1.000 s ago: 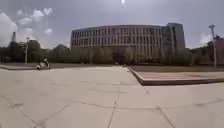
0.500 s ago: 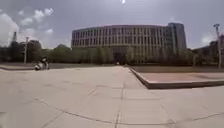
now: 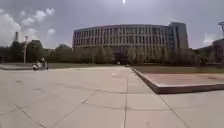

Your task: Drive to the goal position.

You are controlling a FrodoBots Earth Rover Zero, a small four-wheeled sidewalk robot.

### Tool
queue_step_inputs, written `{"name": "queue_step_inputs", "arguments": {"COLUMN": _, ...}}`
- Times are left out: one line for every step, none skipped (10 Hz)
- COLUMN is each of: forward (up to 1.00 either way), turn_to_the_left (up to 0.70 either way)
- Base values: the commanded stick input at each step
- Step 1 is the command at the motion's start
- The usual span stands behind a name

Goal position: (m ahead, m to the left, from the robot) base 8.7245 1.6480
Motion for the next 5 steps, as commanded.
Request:
{"name": "queue_step_inputs", "arguments": {"forward": 0.7, "turn_to_the_left": 0.03}}
{"name": "queue_step_inputs", "arguments": {"forward": 0.7, "turn_to_the_left": 0.03}}
{"name": "queue_step_inputs", "arguments": {"forward": 0.7, "turn_to_the_left": -0.11}}
{"name": "queue_step_inputs", "arguments": {"forward": 0.7, "turn_to_the_left": -0.31}}
{"name": "queue_step_inputs", "arguments": {"forward": 0.7, "turn_to_the_left": -0.32}}
